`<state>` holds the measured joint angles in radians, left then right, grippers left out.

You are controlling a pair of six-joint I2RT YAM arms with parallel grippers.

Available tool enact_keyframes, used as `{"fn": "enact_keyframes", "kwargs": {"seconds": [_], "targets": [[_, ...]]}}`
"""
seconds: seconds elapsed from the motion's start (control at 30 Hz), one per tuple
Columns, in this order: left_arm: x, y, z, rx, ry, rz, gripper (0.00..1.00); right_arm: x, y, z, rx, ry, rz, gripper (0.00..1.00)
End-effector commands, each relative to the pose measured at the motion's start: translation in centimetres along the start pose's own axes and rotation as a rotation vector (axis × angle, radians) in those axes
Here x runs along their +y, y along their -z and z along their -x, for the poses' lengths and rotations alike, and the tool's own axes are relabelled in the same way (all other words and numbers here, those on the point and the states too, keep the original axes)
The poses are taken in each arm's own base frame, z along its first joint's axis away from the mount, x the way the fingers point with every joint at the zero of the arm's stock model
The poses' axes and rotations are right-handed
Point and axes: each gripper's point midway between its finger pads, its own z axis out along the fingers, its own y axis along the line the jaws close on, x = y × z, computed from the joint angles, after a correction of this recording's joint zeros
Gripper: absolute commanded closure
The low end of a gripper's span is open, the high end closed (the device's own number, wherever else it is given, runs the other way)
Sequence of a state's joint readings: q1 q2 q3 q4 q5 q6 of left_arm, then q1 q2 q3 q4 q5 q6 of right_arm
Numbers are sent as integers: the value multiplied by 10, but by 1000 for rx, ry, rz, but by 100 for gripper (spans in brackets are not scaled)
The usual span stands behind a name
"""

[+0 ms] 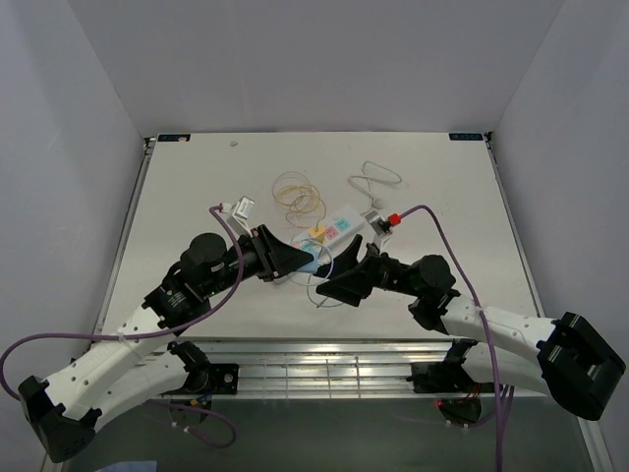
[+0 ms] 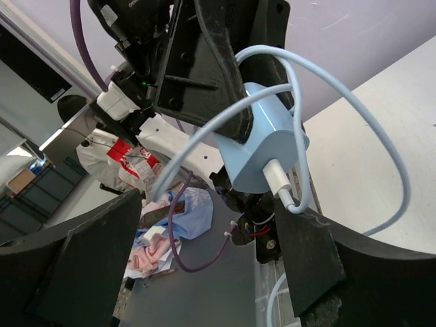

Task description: Insert the plug

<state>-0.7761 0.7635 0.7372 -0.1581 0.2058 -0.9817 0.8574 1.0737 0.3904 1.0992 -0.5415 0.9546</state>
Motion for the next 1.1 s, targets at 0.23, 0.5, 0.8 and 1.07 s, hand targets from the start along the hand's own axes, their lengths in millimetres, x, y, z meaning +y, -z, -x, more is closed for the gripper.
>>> {"fn": "enact_keyframes", "kwargs": {"seconds": [0.23, 0.5, 0.8, 1.07], "targets": [[-14, 5, 1, -17, 22, -84, 100, -3, -15, 22, -76, 121, -54, 28], [-14, 5, 1, -15, 37, -85, 100, -3, -15, 30, -111, 169, -76, 36], [-11, 2, 3, -25, 41, -57, 100, 9, -17, 7, 31, 281, 20, 37], [-6, 1, 3, -23, 43, -32, 100, -4, -12, -4, 119, 382, -34, 29]]}}
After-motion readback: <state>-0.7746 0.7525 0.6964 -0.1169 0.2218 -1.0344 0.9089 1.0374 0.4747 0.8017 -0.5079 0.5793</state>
